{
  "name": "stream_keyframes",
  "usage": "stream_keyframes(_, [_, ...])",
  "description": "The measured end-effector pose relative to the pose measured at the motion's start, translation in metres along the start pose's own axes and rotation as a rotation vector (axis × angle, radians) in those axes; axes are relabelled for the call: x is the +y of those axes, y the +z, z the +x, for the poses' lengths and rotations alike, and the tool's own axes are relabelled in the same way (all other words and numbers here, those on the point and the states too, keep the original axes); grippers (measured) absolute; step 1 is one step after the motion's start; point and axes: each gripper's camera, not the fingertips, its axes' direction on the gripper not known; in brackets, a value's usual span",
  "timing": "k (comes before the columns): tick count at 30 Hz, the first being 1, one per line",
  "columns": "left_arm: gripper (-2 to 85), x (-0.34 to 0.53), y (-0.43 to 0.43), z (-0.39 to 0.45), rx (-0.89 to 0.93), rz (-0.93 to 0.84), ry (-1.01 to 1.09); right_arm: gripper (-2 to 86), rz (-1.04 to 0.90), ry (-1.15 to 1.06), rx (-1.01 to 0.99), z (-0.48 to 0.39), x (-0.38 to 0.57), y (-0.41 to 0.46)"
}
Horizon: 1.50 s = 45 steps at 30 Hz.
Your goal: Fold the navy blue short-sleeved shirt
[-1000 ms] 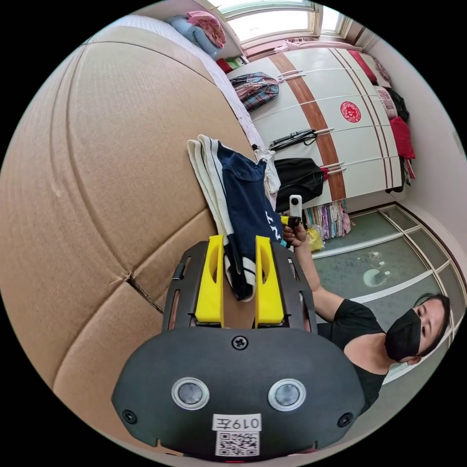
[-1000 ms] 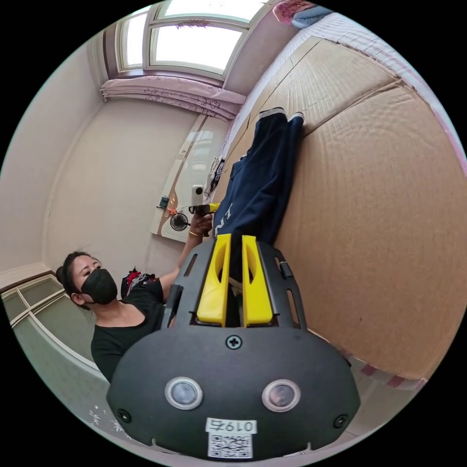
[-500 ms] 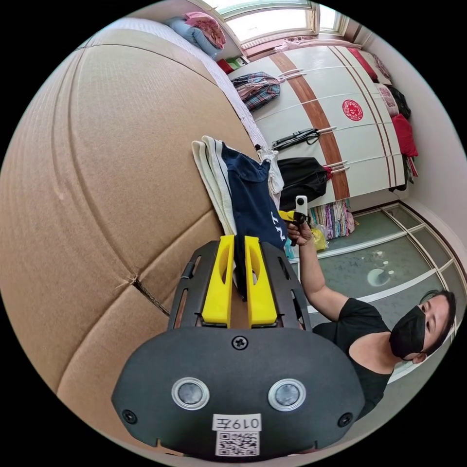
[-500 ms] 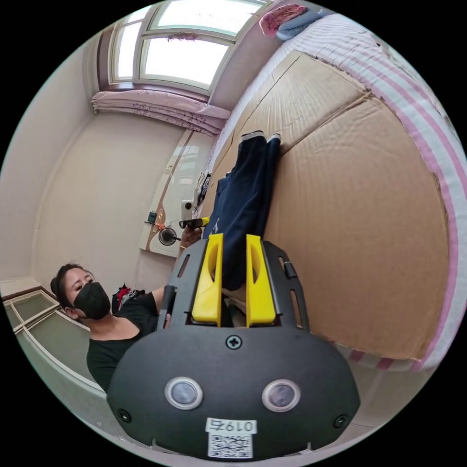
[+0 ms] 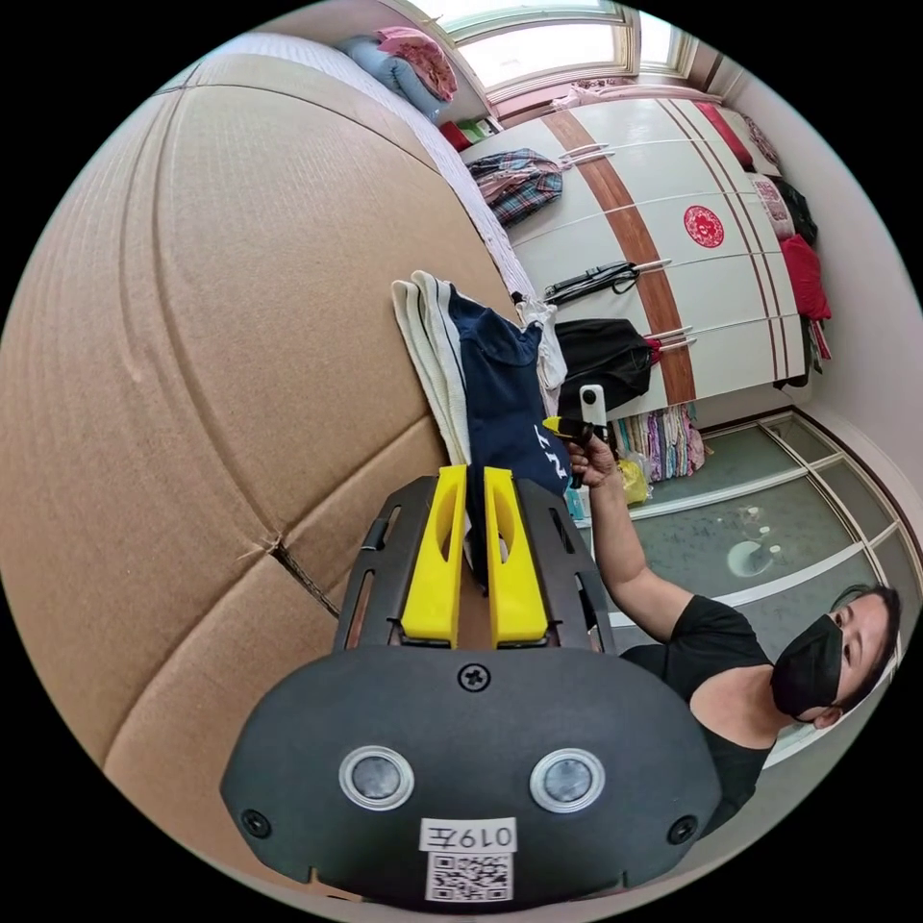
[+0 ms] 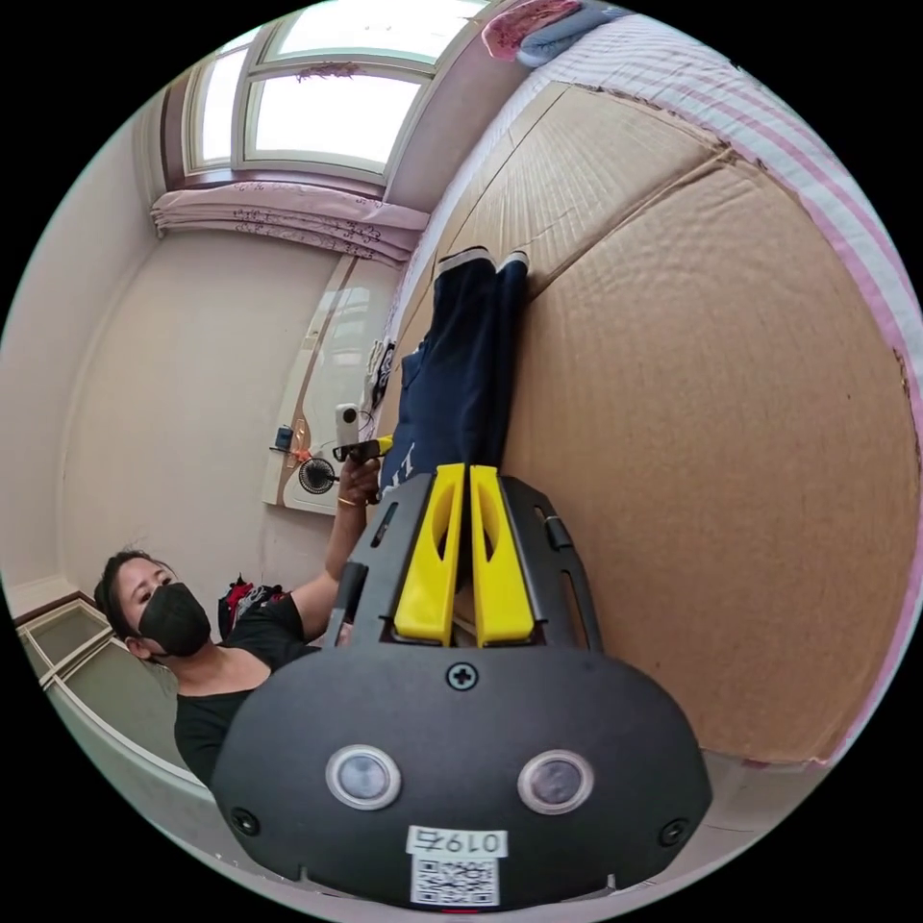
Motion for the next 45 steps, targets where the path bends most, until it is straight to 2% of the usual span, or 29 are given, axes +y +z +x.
stream_keyframes(6, [1.2, 0.001, 0.0, 0.004, -0.002, -0.006, 0.019, 6.9, 0.052, 0.004, -0.029, 0.049, -0.044, 0.024])
stream_keyframes(13, [1.1, 0.001, 0.0, -0.001, 0.026, -0.006, 0.005, 0.7, 0.039, 0.015, 0.0, 0.119, -0.089, 0.084])
stream_keyframes(21, [1.1, 0.003, -0.001, 0.007, -0.009, -0.003, 0.002, 0.3, 0.058, 0.018, 0.029, 0.202, -0.097, 0.163])
stream_keyframes(24, [1.1, 0.005, -0.001, 0.008, -0.005, -0.002, 0.004, 1.2, 0.112, -0.074, 0.14, 0.195, -0.093, 0.181])
stream_keyframes(27, [1.2, 0.005, 0.0, 0.011, -0.014, -0.007, 0.008, 4.2, 0.142, -0.38, 0.271, 0.137, -0.091, 0.217])
stream_keyframes(29, [1.2, 0.005, 0.001, 0.012, -0.014, -0.009, 0.007, 7.3, 0.027, -0.6, 0.329, 0.091, -0.109, 0.286])
stream_keyframes(34, [1.4, 0.007, 0.001, 0.016, -0.023, -0.007, 0.01, 4.3, -0.267, -0.898, 0.458, 0.056, -0.164, 0.46])
stream_keyframes(38, [1.3, 0.011, 0.001, 0.023, -0.045, -0.002, 0.018, 6.2, -0.555, -0.896, 0.549, 0.112, -0.222, 0.595])
stream_keyframes(40, [1.3, 0.011, 0.001, 0.022, -0.039, -0.005, 0.018, 7.4, -0.637, -0.884, 0.586, 0.14, -0.236, 0.638])
stream_keyframes(45, [1.4, 0.012, 0.003, 0.022, -0.02, -0.014, 0.014, 7.9, -0.676, -0.842, 0.608, 0.198, -0.264, 0.7])
